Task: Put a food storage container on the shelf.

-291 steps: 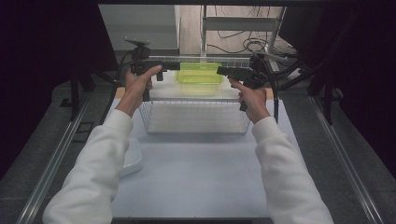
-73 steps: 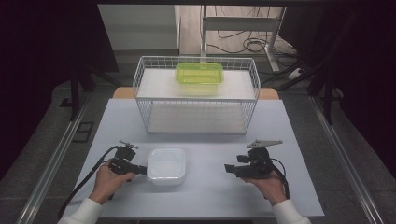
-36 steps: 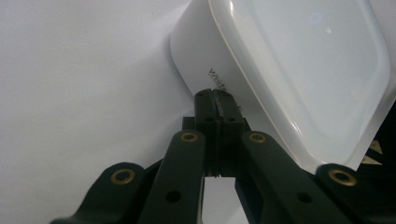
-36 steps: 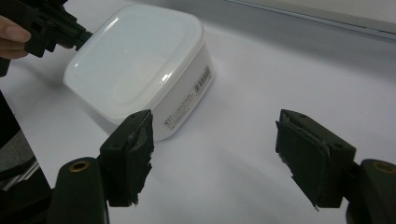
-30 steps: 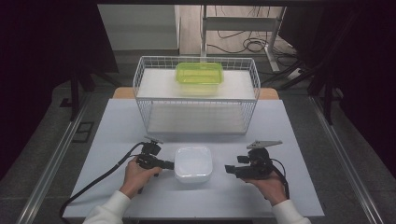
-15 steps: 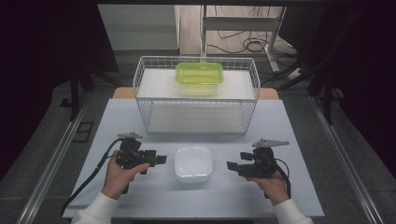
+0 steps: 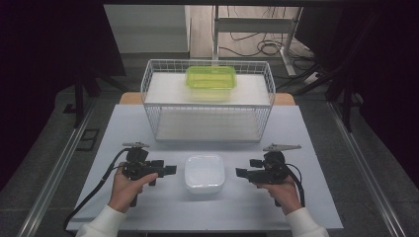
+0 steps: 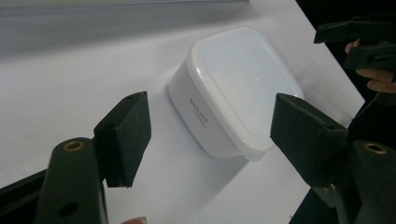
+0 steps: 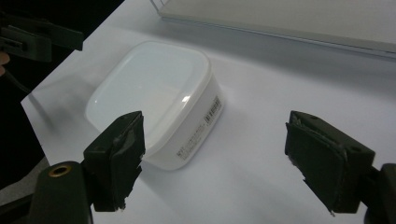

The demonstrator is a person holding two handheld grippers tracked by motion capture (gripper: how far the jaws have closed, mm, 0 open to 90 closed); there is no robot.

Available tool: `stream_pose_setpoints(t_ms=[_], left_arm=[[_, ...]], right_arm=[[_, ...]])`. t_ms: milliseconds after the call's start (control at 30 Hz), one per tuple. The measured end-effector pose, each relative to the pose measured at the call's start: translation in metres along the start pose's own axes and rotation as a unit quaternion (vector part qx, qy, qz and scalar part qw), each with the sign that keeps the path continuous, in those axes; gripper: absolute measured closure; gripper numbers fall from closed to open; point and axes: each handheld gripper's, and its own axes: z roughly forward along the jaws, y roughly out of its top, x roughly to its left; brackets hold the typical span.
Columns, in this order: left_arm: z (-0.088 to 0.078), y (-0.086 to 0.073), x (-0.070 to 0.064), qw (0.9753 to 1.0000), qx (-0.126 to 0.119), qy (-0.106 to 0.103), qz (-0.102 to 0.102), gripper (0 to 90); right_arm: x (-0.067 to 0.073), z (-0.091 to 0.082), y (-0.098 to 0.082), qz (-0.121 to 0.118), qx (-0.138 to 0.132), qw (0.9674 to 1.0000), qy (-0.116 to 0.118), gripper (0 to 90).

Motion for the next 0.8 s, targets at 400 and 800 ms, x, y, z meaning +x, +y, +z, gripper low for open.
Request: stream_pose_setpoints(t_ms=[400,800], left_arm=[[0.023,0.003,0.003,0.9985,0.011,-0.031,-0.043,32.5],[0.044,0.005,0.006,0.9949,0.037,-0.052,-0.078,38.6]], right_arm=[[0.004,0.011,0.005,0.008,0.004,0.9999,0.014,28.3],[0.005,0.038,0.013,0.045,0.026,0.9976,0.045,33.4]])
